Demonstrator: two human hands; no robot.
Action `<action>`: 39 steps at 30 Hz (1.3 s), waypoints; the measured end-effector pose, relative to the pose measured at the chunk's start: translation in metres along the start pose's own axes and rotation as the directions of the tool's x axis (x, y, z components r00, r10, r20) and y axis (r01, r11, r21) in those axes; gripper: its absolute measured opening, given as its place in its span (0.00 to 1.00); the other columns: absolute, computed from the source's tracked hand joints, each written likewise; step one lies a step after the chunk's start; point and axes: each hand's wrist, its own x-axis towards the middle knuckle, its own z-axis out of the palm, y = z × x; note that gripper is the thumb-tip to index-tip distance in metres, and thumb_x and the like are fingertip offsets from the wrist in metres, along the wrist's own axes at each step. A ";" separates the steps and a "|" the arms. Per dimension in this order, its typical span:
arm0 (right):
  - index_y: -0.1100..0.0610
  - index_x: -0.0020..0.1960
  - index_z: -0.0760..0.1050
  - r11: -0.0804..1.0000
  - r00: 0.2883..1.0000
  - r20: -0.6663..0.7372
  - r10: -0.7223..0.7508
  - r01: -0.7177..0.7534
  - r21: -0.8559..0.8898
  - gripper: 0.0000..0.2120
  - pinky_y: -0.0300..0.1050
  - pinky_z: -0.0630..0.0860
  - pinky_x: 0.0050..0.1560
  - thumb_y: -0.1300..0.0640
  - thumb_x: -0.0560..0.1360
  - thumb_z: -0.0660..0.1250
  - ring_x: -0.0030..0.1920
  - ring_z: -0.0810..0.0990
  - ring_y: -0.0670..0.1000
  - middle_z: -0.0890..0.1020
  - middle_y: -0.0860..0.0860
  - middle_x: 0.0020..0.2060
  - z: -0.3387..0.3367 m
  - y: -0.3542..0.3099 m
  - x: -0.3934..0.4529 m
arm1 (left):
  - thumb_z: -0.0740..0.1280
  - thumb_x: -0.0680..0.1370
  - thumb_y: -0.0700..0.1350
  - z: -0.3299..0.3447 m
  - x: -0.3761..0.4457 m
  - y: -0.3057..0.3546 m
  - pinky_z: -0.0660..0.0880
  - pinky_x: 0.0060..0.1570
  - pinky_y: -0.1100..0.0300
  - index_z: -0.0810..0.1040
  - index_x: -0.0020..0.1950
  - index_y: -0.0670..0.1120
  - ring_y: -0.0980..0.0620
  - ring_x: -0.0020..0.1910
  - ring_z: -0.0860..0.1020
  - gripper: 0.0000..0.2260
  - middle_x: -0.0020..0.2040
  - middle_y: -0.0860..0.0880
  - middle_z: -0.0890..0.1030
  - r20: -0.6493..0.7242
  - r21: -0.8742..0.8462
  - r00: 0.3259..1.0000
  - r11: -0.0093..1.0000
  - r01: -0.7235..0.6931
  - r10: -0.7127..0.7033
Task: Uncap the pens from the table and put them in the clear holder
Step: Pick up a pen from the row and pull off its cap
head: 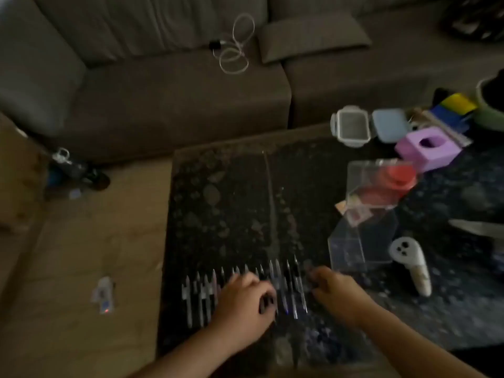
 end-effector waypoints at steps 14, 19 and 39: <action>0.41 0.50 0.70 0.987 0.962 -0.255 -0.101 0.064 -0.150 0.14 0.40 0.76 0.32 0.37 0.72 0.72 0.36 0.79 0.42 0.79 0.44 0.38 0.047 0.038 0.042 | 0.65 0.68 0.77 0.125 0.102 -0.016 0.66 0.61 0.53 0.77 0.66 0.64 0.54 0.60 0.62 0.31 0.55 0.60 0.67 -0.261 0.316 0.911 0.920 -0.232 0.320; 0.47 0.45 0.73 0.986 0.963 -0.267 -0.034 -0.010 -0.164 0.16 0.40 0.69 0.32 0.36 0.73 0.71 0.39 0.77 0.44 0.78 0.45 0.40 0.054 0.033 0.044 | 0.69 0.69 0.76 0.124 0.098 -0.011 0.67 0.56 0.51 0.80 0.61 0.61 0.50 0.59 0.66 0.28 0.54 0.59 0.75 -0.294 0.398 0.892 0.893 -0.211 0.342; 0.52 0.58 0.70 0.998 0.940 -0.339 -0.030 0.012 -0.055 0.11 0.52 0.73 0.46 0.46 0.82 0.59 0.47 0.77 0.53 0.74 0.50 0.47 0.088 0.027 0.008 | 0.70 0.81 0.49 0.118 0.007 -0.029 0.76 0.50 0.64 0.82 0.60 0.56 0.60 0.51 0.78 0.08 0.49 0.62 0.78 -0.612 -0.063 0.785 0.983 -0.171 0.097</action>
